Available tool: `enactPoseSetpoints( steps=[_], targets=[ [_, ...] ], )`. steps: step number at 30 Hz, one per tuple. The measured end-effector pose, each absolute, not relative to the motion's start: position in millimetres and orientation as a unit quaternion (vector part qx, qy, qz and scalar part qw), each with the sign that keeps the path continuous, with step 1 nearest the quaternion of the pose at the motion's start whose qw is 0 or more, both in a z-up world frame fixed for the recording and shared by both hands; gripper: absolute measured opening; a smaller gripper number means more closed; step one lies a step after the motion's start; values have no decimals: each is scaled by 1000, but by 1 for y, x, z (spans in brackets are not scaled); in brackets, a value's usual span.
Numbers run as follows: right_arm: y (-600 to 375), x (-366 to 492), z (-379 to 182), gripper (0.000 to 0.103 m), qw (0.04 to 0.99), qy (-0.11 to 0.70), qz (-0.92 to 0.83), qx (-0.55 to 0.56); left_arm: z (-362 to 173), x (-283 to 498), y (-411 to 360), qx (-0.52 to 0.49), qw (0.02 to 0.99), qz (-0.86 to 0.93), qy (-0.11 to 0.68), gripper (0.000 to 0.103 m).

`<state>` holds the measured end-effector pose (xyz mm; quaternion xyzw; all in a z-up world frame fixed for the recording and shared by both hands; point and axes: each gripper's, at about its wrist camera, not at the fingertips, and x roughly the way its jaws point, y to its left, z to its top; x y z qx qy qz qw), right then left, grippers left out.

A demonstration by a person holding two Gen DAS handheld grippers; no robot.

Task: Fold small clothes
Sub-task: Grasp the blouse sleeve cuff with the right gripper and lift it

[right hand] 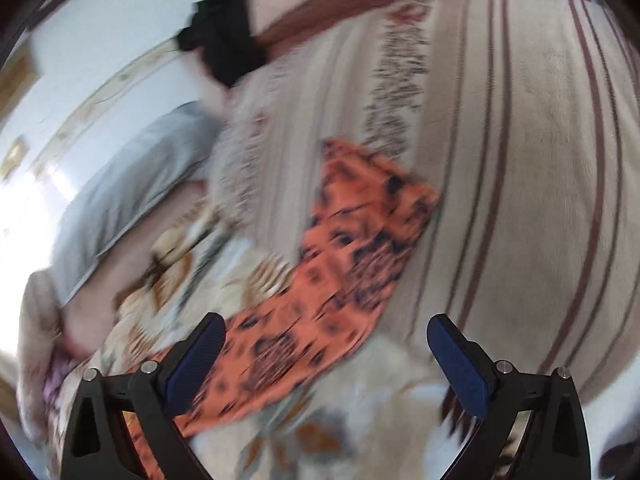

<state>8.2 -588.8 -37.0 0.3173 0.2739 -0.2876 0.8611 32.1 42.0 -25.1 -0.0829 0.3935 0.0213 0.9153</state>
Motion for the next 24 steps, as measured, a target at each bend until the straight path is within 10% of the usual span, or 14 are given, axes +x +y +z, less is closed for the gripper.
enactPoseSetpoints(
  steps=[8, 10, 24],
  targets=[
    [-633, 59, -39, 78, 848, 290, -353, 268, -45, 43, 68, -77, 899, 55, 428, 103],
    [-637, 70, -41, 9, 839, 308, -367, 258, -49, 45, 76, -79, 897, 63, 431, 103],
    [-360, 134, 108, 9, 947, 197, 6, 253, -53, 27, 155, -121, 901, 111, 401, 103]
  ],
)
